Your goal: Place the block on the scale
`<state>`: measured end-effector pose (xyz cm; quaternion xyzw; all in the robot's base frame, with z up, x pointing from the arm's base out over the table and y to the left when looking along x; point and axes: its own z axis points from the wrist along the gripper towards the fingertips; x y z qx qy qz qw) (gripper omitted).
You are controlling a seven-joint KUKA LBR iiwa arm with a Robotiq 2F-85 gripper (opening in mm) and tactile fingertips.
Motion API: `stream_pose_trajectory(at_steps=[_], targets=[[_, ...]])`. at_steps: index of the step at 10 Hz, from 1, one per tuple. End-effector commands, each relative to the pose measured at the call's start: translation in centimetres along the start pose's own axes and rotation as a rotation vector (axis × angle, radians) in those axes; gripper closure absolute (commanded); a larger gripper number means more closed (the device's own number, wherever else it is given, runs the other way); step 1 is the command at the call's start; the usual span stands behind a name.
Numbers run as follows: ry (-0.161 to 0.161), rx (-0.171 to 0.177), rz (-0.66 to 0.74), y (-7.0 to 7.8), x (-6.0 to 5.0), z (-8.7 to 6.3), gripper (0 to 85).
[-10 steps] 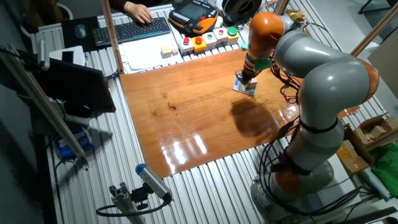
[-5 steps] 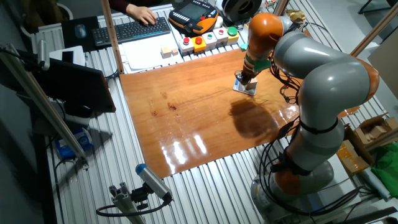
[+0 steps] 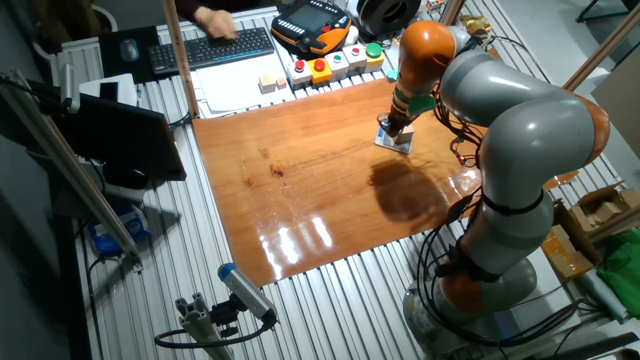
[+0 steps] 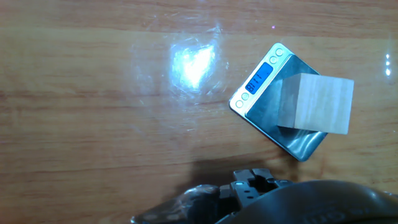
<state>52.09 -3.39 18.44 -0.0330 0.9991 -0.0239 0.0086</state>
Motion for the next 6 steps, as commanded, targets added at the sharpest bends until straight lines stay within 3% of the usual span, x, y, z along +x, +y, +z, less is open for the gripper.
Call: stream_pose_trajectory(at_steps=[1, 6], targets=[[0.0, 0.0, 0.001, -0.01, 0.0, 0.01, 84.3], [-0.004, 0.007, 0.002, -0.14, 0.04, -0.05, 84.3]])
